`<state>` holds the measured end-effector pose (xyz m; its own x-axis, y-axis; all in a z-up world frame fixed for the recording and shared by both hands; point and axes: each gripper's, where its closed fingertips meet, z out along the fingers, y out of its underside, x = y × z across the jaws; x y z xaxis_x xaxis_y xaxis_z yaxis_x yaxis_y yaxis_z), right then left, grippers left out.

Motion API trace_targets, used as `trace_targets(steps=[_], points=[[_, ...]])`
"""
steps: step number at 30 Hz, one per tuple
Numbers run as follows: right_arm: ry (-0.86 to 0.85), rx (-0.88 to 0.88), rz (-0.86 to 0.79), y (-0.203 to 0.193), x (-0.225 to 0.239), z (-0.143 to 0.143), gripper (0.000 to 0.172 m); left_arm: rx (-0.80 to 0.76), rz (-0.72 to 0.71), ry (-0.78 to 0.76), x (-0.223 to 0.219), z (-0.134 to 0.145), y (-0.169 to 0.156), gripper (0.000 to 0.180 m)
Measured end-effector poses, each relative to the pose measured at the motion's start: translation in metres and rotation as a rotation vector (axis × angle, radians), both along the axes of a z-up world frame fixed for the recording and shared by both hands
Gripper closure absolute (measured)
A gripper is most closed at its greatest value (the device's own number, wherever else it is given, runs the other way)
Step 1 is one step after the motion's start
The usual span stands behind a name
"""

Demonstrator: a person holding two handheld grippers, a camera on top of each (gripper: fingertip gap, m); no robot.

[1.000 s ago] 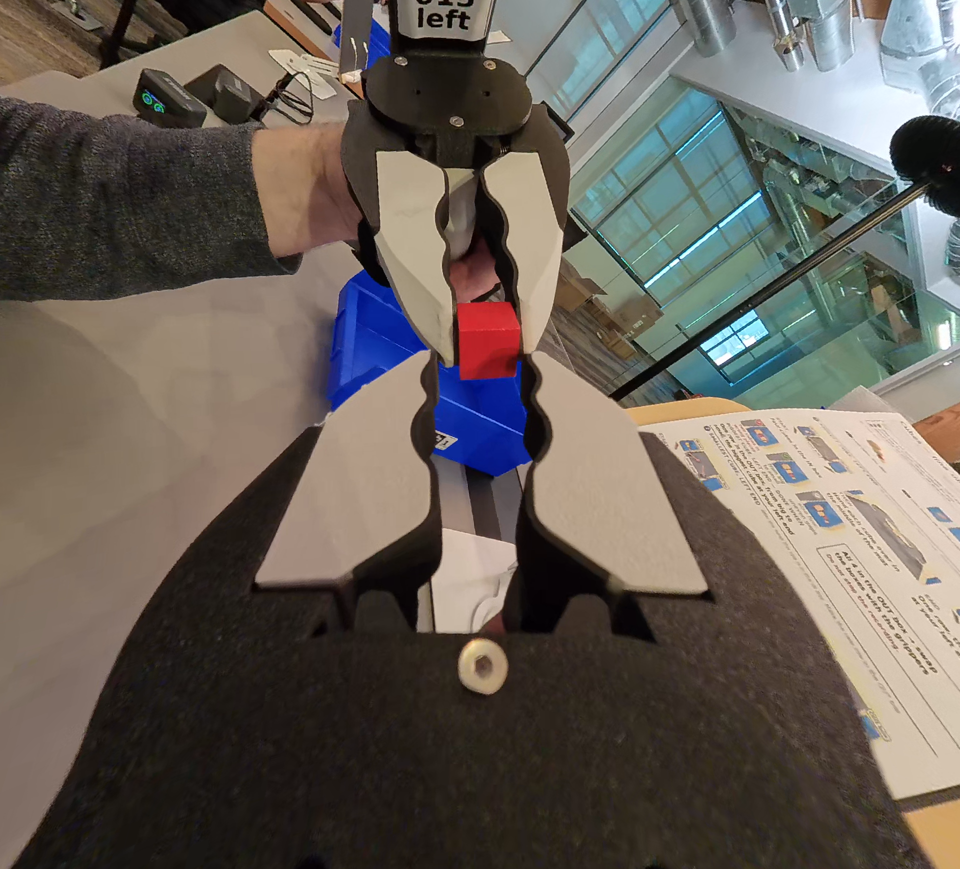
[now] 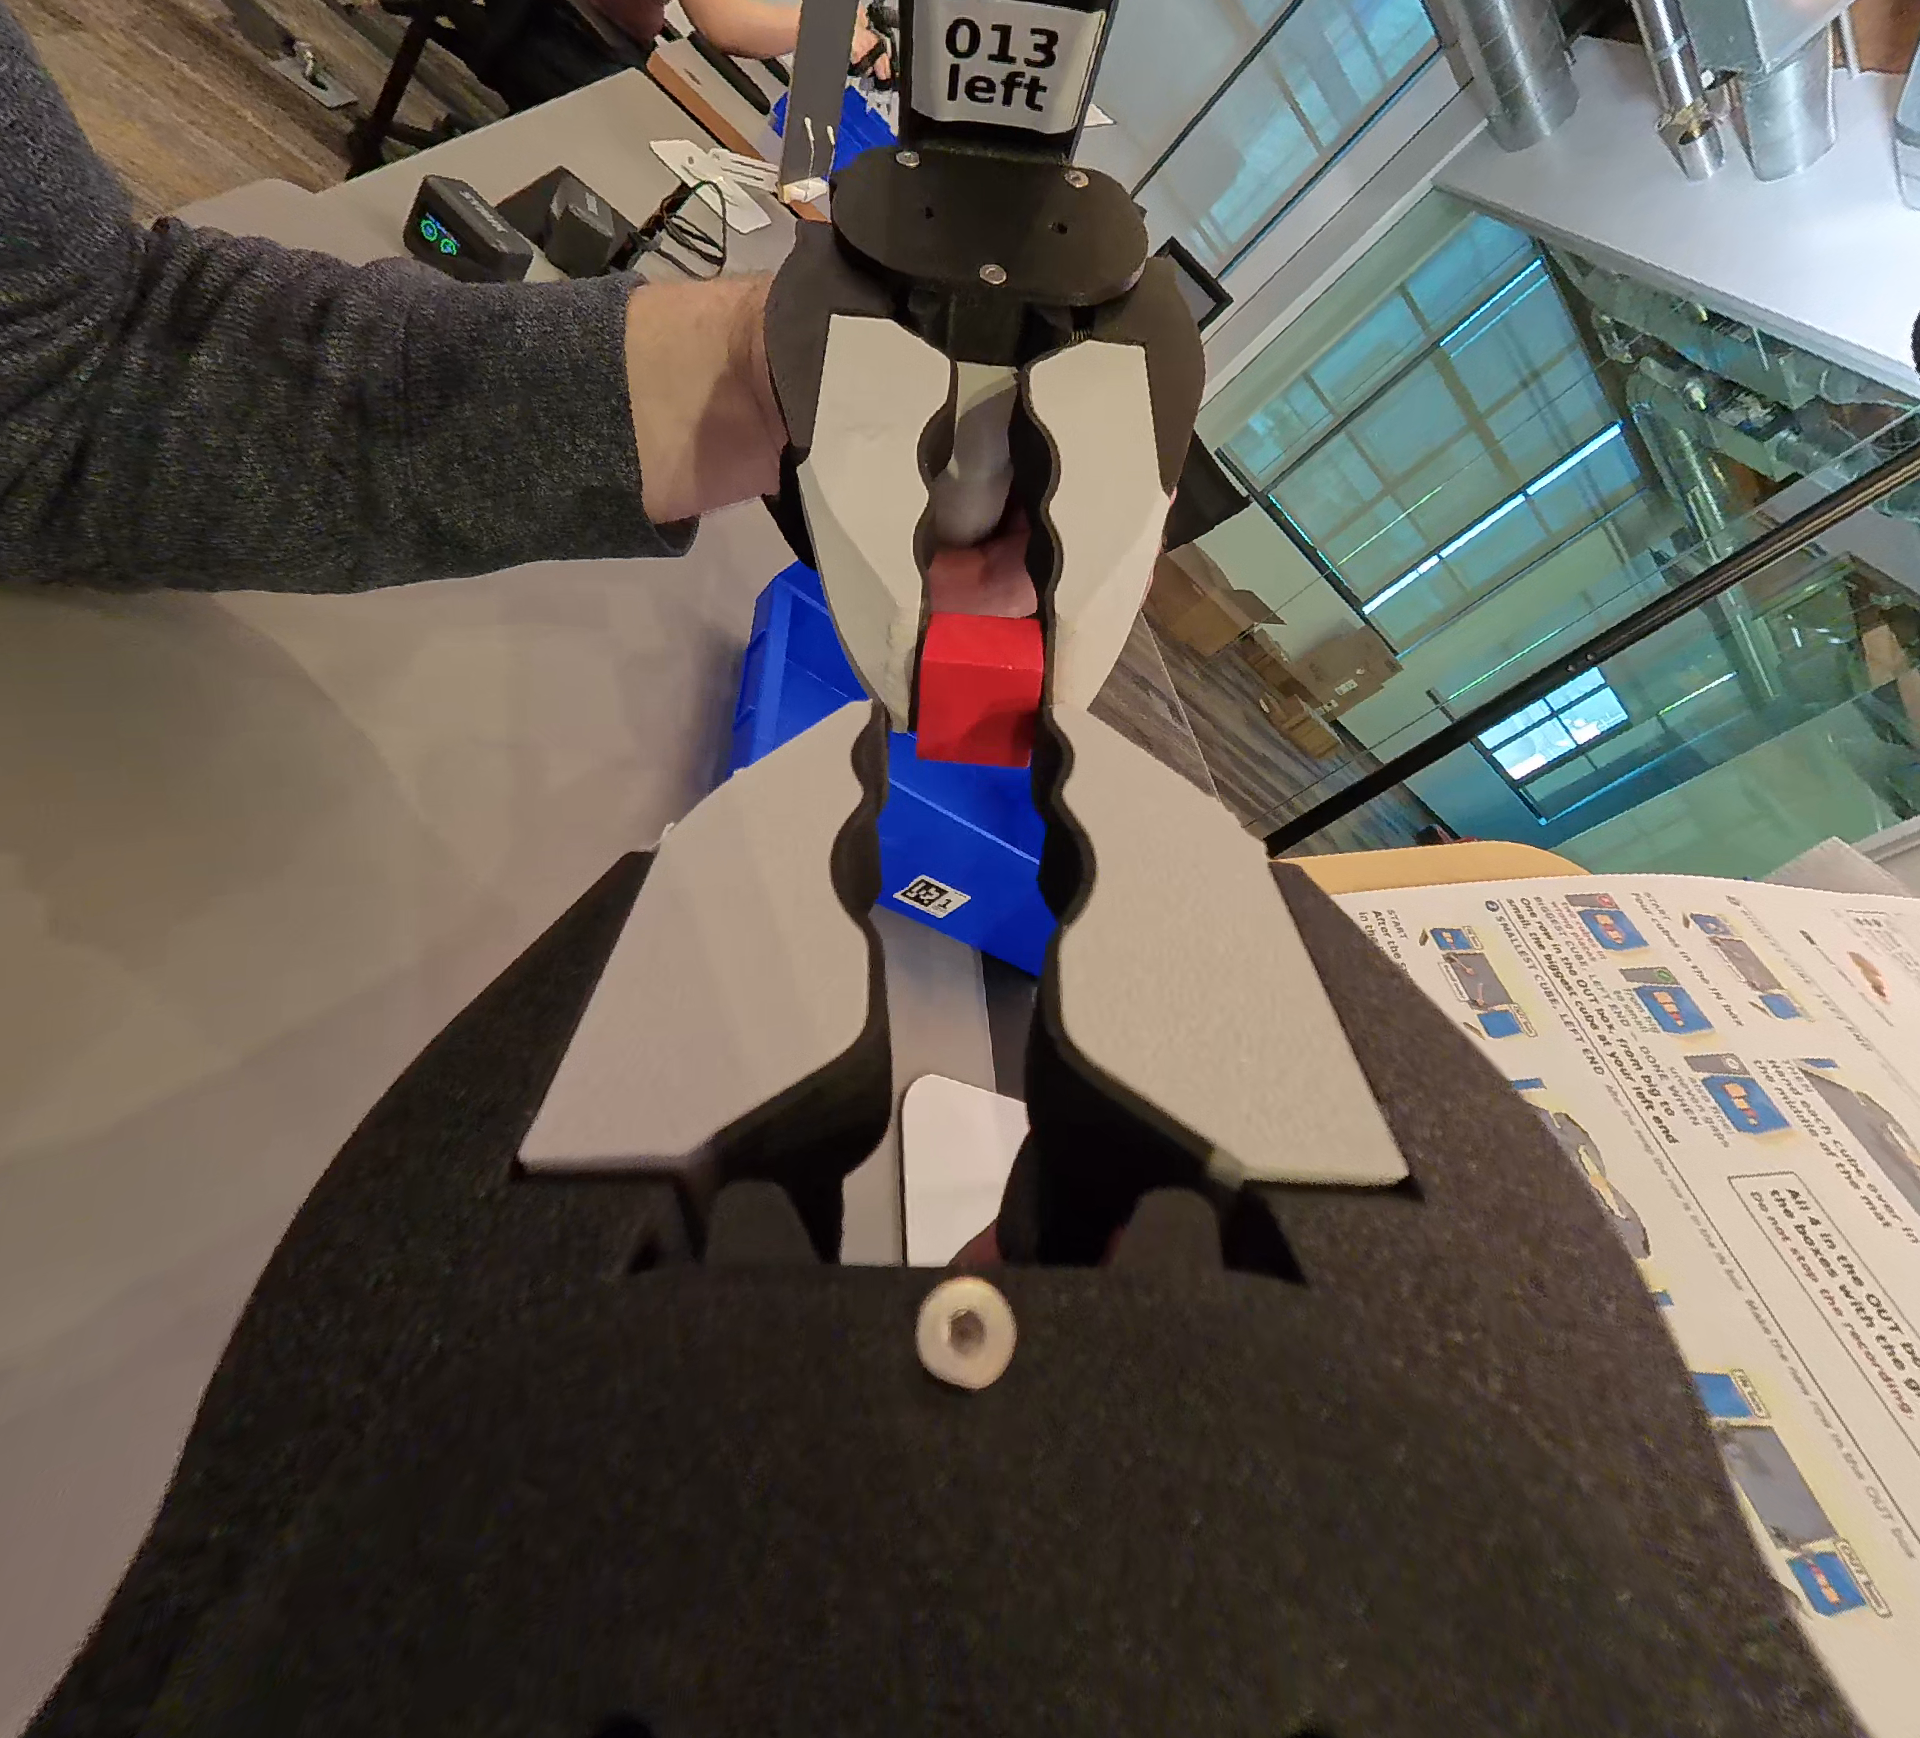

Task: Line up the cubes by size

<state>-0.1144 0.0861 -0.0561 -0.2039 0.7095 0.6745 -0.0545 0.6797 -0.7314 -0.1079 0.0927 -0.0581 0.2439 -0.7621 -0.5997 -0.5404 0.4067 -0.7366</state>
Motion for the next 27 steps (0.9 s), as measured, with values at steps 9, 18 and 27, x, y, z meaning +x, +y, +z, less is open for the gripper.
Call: trace_targets(steps=[9,18,27], points=[[-0.011,-0.040,0.044,-0.0043,0.0030,0.0002,0.147,-0.006,-0.004,0.025,0.0022,-0.0044,-0.0008,0.159],[-0.005,-0.051,0.053,-0.0032,0.0046,0.0010,0.152,-0.007,-0.009,0.030,0.0037,-0.0052,-0.0015,0.159],[0.023,0.002,-0.003,0.0015,0.0020,0.0039,0.152,0.001,0.026,0.029,-0.0002,-0.0034,0.0030,0.159]])
